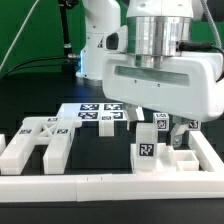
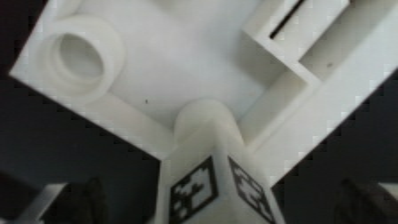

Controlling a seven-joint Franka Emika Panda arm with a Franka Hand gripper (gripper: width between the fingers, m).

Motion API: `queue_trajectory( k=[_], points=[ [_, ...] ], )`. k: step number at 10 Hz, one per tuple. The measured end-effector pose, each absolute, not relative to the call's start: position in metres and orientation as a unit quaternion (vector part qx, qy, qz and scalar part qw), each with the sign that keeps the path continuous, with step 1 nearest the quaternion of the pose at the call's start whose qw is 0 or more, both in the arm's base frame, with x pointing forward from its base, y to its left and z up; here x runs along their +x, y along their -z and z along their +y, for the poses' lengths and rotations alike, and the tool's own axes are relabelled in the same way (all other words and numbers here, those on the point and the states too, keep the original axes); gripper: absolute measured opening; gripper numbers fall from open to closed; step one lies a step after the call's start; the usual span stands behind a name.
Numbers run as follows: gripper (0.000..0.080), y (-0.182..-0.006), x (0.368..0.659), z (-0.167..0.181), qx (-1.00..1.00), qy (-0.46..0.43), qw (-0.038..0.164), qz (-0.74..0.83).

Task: Assemble chair

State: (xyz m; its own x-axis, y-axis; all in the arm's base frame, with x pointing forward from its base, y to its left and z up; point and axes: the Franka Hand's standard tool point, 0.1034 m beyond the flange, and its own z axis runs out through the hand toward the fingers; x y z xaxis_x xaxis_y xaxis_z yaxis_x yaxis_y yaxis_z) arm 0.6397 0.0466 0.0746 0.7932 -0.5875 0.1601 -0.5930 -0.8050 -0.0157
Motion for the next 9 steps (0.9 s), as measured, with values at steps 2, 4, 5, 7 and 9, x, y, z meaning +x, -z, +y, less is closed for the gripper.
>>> queue_trajectory(
  k=[2, 4, 5, 7, 9],
  points=[
    [0.0649, -0.0763, 0.6451, 0.0364, 0.979, -0.076, 0.034, -0.185],
    [0.0649, -0.0755, 0.6445, 0.0361, 0.982, -0.075, 0.035, -0.168],
    [0.0534, -0.0755, 0.6445, 0.0357, 0.981, -0.076, 0.035, -0.177],
    [0.0398, -0.0754, 0.6444, 0.0359, 0.973, -0.077, 0.031, -0.214],
    [0.0288, -0.0744, 0.645, 0.0337, 0.958, -0.078, 0.028, -0.273]
  ],
)
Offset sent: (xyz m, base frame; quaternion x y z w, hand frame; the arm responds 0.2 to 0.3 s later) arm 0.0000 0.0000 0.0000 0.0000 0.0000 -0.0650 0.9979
